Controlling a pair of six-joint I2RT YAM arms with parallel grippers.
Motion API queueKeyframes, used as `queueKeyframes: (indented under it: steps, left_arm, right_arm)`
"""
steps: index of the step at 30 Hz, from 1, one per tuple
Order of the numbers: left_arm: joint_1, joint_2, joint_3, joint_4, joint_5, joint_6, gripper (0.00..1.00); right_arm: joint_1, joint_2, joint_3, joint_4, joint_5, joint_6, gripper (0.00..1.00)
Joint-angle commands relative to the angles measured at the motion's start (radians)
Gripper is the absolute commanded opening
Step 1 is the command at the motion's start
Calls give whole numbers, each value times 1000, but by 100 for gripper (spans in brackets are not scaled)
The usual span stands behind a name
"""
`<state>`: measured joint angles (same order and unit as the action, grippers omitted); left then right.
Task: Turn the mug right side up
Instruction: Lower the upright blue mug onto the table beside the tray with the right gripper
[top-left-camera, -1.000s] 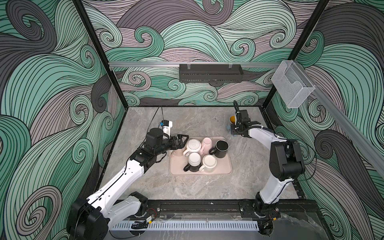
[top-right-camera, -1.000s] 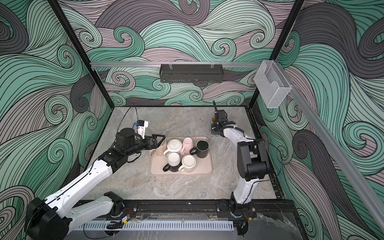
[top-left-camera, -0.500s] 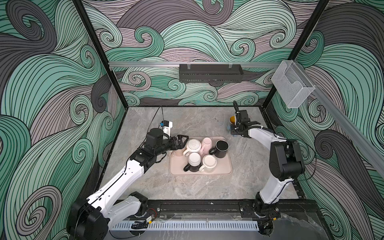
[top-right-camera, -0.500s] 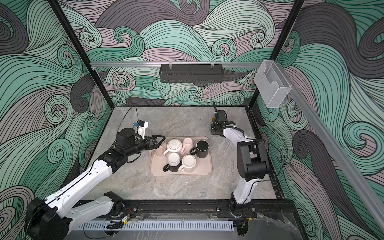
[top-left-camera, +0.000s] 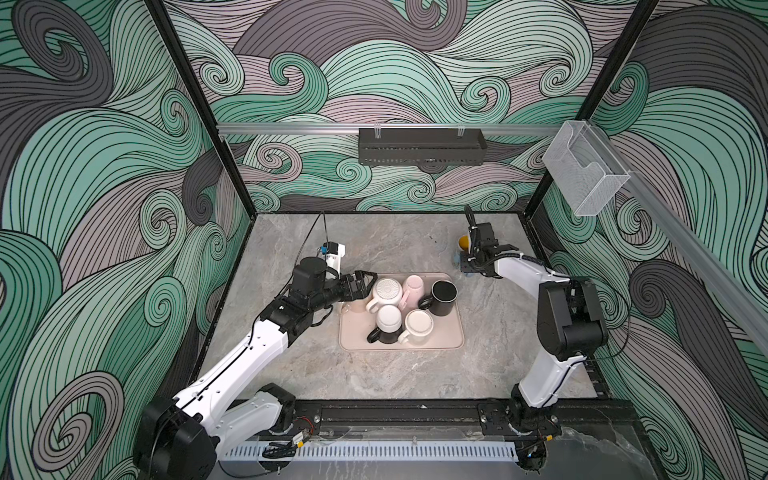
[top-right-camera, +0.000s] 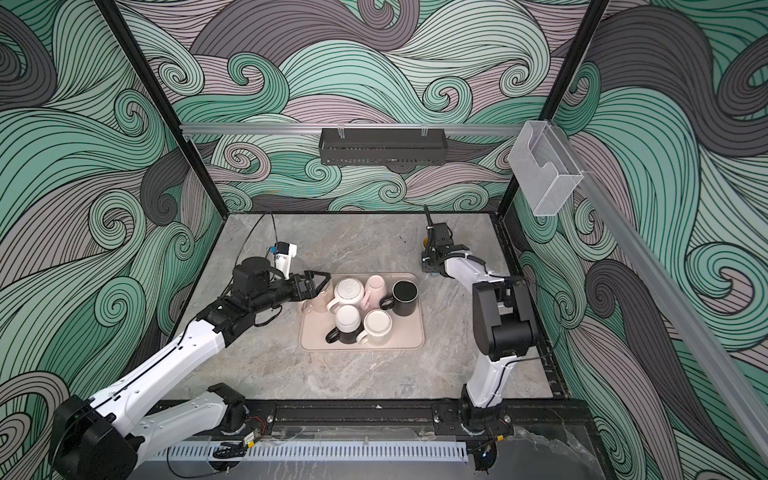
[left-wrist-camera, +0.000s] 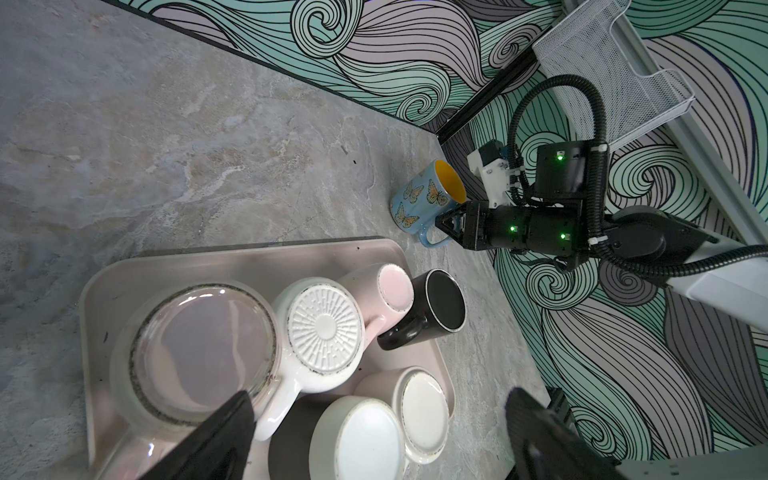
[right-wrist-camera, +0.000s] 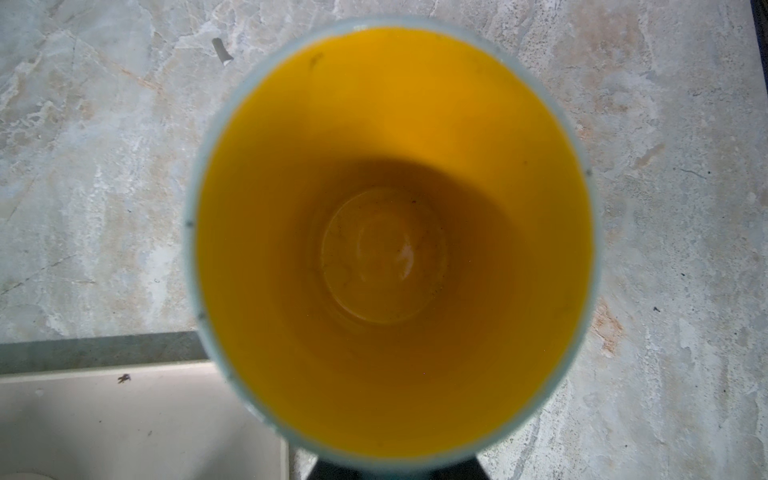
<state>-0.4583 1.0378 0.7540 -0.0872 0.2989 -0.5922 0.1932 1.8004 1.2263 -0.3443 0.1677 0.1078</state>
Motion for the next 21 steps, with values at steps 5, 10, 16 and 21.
queueKeyframes:
  steps: [5, 10, 16, 21]
  left_arm:
    - [6, -12, -1, -11, 16, 6, 96]
    - [6, -12, -2, -11, 17, 6, 96]
    - [6, -14, -1, -11, 16, 8, 96]
    - [6, -18, -2, -28, 4, 30, 96]
  right_arm:
    - [8, -13, 1, 62, 36, 3, 31]
    - [18, -39, -10, 71, 33, 13, 44]
    - [31, -108, 0, -4, 42, 19, 47]
    - [50, -269, -62, -104, 81, 44, 55]
